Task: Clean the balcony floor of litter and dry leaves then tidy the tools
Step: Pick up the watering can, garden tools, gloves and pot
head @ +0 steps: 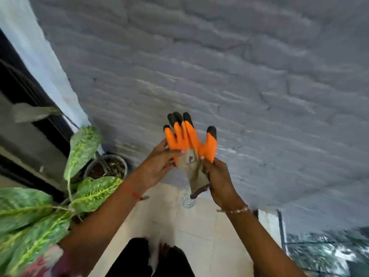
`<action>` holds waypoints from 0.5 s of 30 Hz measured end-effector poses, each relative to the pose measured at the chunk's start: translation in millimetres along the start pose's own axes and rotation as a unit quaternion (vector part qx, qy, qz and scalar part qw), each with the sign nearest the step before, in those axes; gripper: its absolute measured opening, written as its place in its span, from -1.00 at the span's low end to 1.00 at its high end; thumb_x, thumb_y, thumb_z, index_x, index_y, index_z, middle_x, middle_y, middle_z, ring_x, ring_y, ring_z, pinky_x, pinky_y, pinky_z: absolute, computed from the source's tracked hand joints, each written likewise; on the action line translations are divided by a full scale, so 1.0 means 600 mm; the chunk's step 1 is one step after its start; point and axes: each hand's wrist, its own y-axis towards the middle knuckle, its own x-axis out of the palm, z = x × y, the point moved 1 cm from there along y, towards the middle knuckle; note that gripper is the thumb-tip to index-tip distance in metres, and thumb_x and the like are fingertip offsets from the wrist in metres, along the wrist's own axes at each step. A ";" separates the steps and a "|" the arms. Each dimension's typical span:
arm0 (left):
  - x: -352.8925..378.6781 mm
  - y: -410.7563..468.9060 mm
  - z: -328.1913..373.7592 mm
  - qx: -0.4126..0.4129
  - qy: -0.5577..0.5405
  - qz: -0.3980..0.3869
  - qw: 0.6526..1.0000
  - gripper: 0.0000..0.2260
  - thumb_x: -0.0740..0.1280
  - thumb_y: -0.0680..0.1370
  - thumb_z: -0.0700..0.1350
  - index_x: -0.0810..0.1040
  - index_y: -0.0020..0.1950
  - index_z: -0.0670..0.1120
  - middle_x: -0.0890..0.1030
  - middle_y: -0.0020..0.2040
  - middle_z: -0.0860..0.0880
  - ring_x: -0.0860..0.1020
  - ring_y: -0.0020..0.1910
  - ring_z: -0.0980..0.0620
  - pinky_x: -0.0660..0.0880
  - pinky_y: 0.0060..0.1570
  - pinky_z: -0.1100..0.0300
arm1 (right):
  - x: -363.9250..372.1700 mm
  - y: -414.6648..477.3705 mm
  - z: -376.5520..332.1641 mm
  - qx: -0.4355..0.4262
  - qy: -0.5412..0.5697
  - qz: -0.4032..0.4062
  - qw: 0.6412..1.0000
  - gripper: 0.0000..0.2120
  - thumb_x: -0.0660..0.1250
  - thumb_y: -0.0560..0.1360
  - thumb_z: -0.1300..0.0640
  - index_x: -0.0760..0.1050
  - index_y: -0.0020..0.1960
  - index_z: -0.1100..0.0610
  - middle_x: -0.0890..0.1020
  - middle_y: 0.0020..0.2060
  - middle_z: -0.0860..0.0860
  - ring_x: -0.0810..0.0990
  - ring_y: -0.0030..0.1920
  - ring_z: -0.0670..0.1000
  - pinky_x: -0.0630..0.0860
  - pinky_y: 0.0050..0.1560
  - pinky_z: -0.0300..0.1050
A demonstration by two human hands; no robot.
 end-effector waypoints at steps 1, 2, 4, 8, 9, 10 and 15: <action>0.019 -0.040 0.004 0.007 -0.012 -0.026 1.000 -0.57 0.25 0.49 -0.43 0.43 0.24 -0.01 0.69 -0.11 0.09 0.65 -0.17 0.14 0.54 -0.30 0.30 | -0.012 -0.036 -0.016 -0.005 0.003 0.006 1.000 -0.77 0.22 0.57 0.23 0.53 -0.20 0.29 0.62 -0.38 0.09 0.56 -0.35 0.02 0.48 -0.22 -0.09; 0.032 -0.075 -0.004 0.005 0.000 -0.047 0.999 -0.52 0.26 0.47 -0.44 0.40 0.28 -0.01 0.69 -0.08 0.07 0.65 -0.13 0.11 0.55 -0.28 0.28 | -0.024 -0.077 -0.026 -0.011 0.005 0.013 1.000 -0.76 0.21 0.58 0.22 0.53 -0.16 0.34 0.63 -0.37 0.09 0.57 -0.35 0.02 0.49 -0.22 -0.10; 0.054 -0.142 -0.021 0.008 -0.002 -0.075 0.997 -0.40 0.31 0.43 -0.47 0.32 0.38 -0.04 0.68 -0.06 0.06 0.65 -0.11 0.10 0.56 -0.26 0.27 | -0.043 -0.150 -0.038 -0.015 0.010 0.026 1.000 -0.72 0.21 0.58 0.19 0.51 -0.08 0.43 0.62 -0.30 0.16 0.57 -0.28 0.09 0.49 -0.16 -0.05; 0.086 -0.273 -0.081 0.017 0.019 -0.123 0.992 -0.29 0.33 0.39 -0.47 0.22 0.47 -0.07 0.64 0.03 0.02 0.65 -0.10 0.10 0.58 -0.29 0.22 | -0.075 -0.320 -0.013 -0.016 0.021 0.067 0.997 -0.82 0.26 0.55 0.22 0.55 -0.19 0.23 0.66 -0.34 0.06 0.60 -0.33 0.02 0.52 -0.24 -0.13; 0.090 -0.301 -0.093 0.016 0.022 -0.131 0.991 -0.29 0.31 0.41 -0.47 0.20 0.48 -0.08 0.62 0.05 0.05 0.65 -0.09 0.11 0.58 -0.30 0.21 | -0.081 -0.357 0.002 -0.014 0.021 0.071 0.997 -0.84 0.28 0.53 0.24 0.56 -0.19 0.22 0.67 -0.34 0.06 0.61 -0.33 0.01 0.53 -0.26 -0.13; 0.092 -0.338 -0.107 0.010 0.031 -0.148 0.988 -0.28 0.32 0.40 -0.46 0.19 0.49 -0.06 0.61 0.09 0.08 0.65 -0.07 0.12 0.59 -0.28 0.19 | -0.085 -0.405 0.021 -0.011 0.028 0.084 0.996 -0.87 0.29 0.52 0.25 0.57 -0.18 0.22 0.67 -0.31 0.07 0.62 -0.31 0.01 0.54 -0.25 -0.12; 0.082 -0.504 -0.175 -0.033 0.069 -0.200 0.977 -0.21 0.29 0.34 -0.43 0.18 0.49 0.05 0.47 0.34 0.00 0.60 0.06 0.09 0.60 -0.23 0.06 | -0.105 -0.604 0.126 0.011 0.074 0.180 0.981 -0.87 0.30 0.47 0.37 0.55 0.01 0.29 0.64 -0.18 0.17 0.60 -0.19 0.10 0.52 -0.19 -0.09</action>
